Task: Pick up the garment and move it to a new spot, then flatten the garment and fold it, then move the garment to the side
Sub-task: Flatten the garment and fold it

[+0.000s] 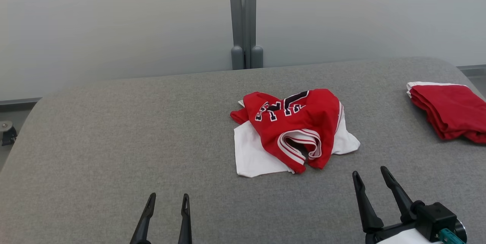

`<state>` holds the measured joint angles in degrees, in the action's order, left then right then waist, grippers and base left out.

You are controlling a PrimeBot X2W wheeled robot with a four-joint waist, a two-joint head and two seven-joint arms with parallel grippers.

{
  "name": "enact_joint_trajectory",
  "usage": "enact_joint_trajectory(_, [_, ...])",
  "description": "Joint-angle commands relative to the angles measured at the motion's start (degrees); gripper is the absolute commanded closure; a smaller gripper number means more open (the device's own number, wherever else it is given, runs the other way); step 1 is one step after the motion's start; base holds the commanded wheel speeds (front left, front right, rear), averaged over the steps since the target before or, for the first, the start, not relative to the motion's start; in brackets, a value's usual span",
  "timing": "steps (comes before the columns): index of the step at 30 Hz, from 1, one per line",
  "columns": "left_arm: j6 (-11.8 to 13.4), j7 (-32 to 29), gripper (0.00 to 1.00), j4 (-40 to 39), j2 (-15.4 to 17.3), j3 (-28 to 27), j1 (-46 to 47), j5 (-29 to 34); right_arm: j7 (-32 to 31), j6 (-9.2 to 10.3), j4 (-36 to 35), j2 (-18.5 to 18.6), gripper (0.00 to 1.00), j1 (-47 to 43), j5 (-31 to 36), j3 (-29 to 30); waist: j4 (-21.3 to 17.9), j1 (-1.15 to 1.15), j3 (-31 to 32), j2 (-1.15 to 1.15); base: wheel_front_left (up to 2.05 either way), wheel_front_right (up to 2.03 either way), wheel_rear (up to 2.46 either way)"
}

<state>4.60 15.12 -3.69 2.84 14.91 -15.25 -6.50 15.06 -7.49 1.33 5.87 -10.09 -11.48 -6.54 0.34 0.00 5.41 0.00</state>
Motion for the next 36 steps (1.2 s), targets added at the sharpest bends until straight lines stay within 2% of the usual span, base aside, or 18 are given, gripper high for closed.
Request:
enact_joint_trajectory(1, [-0.6, 0.0, 0.00, -0.5, 0.1, 0.0, 0.9, -0.4, 0.2, 0.00, -0.1, 0.1, 0.00, 0.7, 0.0, 0.2, 0.0, 0.00, -0.1, 0.00, 0.00, 0.00, 0.00])
enact_joint_trajectory(7, [-2.1, 0.0, 0.00, -0.8, 0.1, -0.4, 0.3, -1.8, 0.2, 0.00, -0.2, 0.1, 0.00, 0.7, -0.2, 0.3, 0.2, 0.00, -0.3, 0.00, 0.00, 0.00, 0.00])
enact_joint_trajectory(23, [-2.6, 0.0, 0.00, -0.2, 0.1, 0.1, 0.8, -0.1, 0.2, 0.00, -0.4, 0.7, 0.00, 1.1, -0.1, 0.4, 0.7, 0.00, -1.9, 0.00, 0.00, 0.00, 0.00])
enact_joint_trajectory(30, [-7.4, 0.0, 0.00, 3.5, 0.1, 2.7, 5.9, 3.0, 0.2, 0.00, -1.0, 1.8, 0.00, 2.6, 0.2, 0.9, 0.1, 0.00, -6.0, 0.00, 0.00, 0.00, 0.00])
enact_joint_trajectory(36, [-10.8, 0.0, 0.00, 14.1, 0.1, 8.2, 17.8, 3.7, 0.2, 0.01, -1.8, 3.2, 0.00, 7.4, 0.5, 0.7, -3.7, 0.00, -13.7, 0.00, 0.00, 0.00, 0.00])
